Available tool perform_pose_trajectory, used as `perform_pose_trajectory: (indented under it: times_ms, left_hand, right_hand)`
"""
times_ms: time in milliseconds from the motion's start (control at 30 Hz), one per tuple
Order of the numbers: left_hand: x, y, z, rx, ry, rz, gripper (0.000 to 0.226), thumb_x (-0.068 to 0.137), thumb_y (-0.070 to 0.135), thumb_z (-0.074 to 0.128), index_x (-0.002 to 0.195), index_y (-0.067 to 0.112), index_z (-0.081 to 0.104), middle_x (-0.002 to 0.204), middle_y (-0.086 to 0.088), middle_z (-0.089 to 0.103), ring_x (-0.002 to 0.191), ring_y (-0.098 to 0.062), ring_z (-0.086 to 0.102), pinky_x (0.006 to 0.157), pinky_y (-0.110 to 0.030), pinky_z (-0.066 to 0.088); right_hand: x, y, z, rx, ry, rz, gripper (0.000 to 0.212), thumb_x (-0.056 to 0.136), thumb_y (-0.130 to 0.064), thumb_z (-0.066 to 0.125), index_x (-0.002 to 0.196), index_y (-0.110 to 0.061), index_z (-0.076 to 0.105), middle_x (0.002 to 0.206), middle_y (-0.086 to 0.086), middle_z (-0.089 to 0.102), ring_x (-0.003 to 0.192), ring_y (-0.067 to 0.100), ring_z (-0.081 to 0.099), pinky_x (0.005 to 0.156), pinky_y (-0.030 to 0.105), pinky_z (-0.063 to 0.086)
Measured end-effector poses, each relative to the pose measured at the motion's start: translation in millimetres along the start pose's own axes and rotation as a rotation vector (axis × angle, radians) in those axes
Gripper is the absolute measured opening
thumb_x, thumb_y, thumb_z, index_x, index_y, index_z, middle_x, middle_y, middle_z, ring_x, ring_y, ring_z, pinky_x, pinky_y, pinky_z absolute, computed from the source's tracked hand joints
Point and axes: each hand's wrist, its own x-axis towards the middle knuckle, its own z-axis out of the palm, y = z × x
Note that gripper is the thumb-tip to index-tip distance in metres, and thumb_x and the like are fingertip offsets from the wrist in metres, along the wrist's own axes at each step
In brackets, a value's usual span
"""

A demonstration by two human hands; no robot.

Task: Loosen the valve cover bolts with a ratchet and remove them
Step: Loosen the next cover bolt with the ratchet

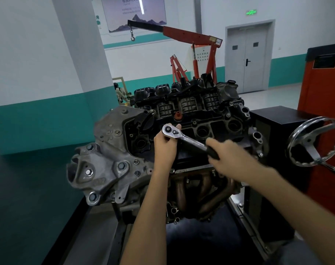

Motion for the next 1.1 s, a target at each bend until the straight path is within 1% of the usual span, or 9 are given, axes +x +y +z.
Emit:
perform_pose_trajectory:
  times_ms: [133, 267, 433, 567, 633, 767, 900, 967, 1100]
  left_hand:
    - [-3.3, 3.7, 8.7, 0.028, 0.019, 0.014, 0.047, 0.096, 0.018, 0.062, 0.063, 0.018, 0.029, 0.058, 0.007, 0.027, 0.056, -0.006, 0.025, 0.054, -0.019, 0.028]
    - [1.6, 4.5, 6.9, 0.125, 0.028, 0.015, 0.043, 0.096, 0.019, 0.061, 0.068, 0.013, 0.029, 0.065, -0.003, 0.025, 0.064, -0.015, 0.024, 0.059, -0.031, 0.025]
    - [6.7, 2.4, 1.3, 0.066, -0.055, -0.015, 0.047, 0.094, 0.020, 0.063, 0.058, 0.021, 0.033, 0.056, 0.008, 0.032, 0.060, -0.010, 0.030, 0.060, -0.028, 0.029]
    - [7.4, -0.8, -2.3, 0.047, -0.070, -0.003, 0.039, 0.094, 0.009, 0.058, 0.059, 0.024, 0.062, 0.057, 0.009, 0.053, 0.064, 0.005, 0.048, 0.069, -0.023, 0.040]
    - [5.0, -4.0, -4.2, -0.013, -0.011, -0.032, 0.039, 0.094, 0.006, 0.057, 0.066, 0.031, 0.068, 0.071, 0.016, 0.066, 0.076, 0.002, 0.059, 0.078, -0.024, 0.045]
    - [2.6, -8.7, -1.7, -0.018, -0.029, -0.020, 0.042, 0.095, 0.017, 0.062, 0.058, 0.029, 0.046, 0.058, 0.015, 0.048, 0.062, -0.005, 0.046, 0.066, -0.021, 0.039]
    - [5.0, -4.0, 2.7, 0.015, -0.004, -0.022, 0.048, 0.094, 0.020, 0.064, 0.063, 0.021, 0.028, 0.058, 0.009, 0.026, 0.059, -0.010, 0.025, 0.059, -0.027, 0.027]
    - [7.2, -3.6, 0.2, 0.103, 0.001, -0.007, 0.046, 0.095, 0.022, 0.063, 0.064, 0.016, 0.030, 0.060, 0.002, 0.027, 0.058, -0.011, 0.025, 0.056, -0.026, 0.027]
    - [9.9, -1.6, -4.2, 0.079, -0.042, -0.038, 0.049, 0.093, 0.020, 0.063, 0.059, 0.022, 0.029, 0.059, 0.003, 0.027, 0.055, -0.010, 0.024, 0.051, -0.022, 0.025]
  right_hand:
    - [-36.2, -57.8, 63.6, 0.563, 0.100, 0.216, 0.026, 0.088, -0.012, 0.061, 0.080, -0.023, 0.039, 0.060, -0.003, 0.049, 0.045, 0.001, 0.048, 0.044, 0.011, 0.037]
    - [-32.9, -92.2, 93.3, 0.728, 0.111, 0.266, 0.019, 0.090, -0.009, 0.055, 0.107, -0.014, 0.046, 0.071, 0.004, 0.056, 0.053, 0.005, 0.053, 0.049, 0.012, 0.041]
    - [-21.2, -23.3, 35.5, 0.341, -0.068, 0.118, 0.040, 0.087, -0.010, 0.058, 0.126, -0.014, 0.050, 0.075, 0.004, 0.050, 0.059, 0.016, 0.051, 0.054, 0.018, 0.041]
    - [28.2, 17.2, -40.2, -0.201, -0.146, -0.126, 0.031, 0.090, -0.017, 0.059, 0.120, -0.019, 0.051, 0.067, -0.009, 0.043, 0.055, 0.012, 0.048, 0.049, 0.021, 0.037]
    - [43.9, 14.5, -50.7, -0.293, -0.145, -0.187, 0.030, 0.090, -0.019, 0.059, 0.118, -0.022, 0.050, 0.067, -0.009, 0.040, 0.059, 0.017, 0.049, 0.055, 0.028, 0.040]
    - [-1.3, 0.3, -4.2, 0.052, -0.064, 0.008, 0.017, 0.087, -0.019, 0.060, 0.096, -0.023, 0.046, 0.077, 0.009, 0.056, 0.068, 0.029, 0.060, 0.060, 0.033, 0.049]
    - [-36.4, -71.4, 68.9, 0.576, 0.047, 0.227, 0.018, 0.090, -0.014, 0.057, 0.095, -0.023, 0.043, 0.074, 0.005, 0.056, 0.062, 0.016, 0.058, 0.054, 0.024, 0.048]
    - [-33.1, -99.8, 91.1, 0.689, 0.110, 0.257, 0.018, 0.092, -0.011, 0.053, 0.105, -0.016, 0.043, 0.077, 0.006, 0.058, 0.069, 0.021, 0.062, 0.061, 0.033, 0.053]
    - [-30.1, -76.2, 77.1, 0.612, 0.032, 0.204, 0.023, 0.088, -0.009, 0.054, 0.109, -0.014, 0.045, 0.072, 0.002, 0.053, 0.060, 0.014, 0.053, 0.057, 0.025, 0.045]
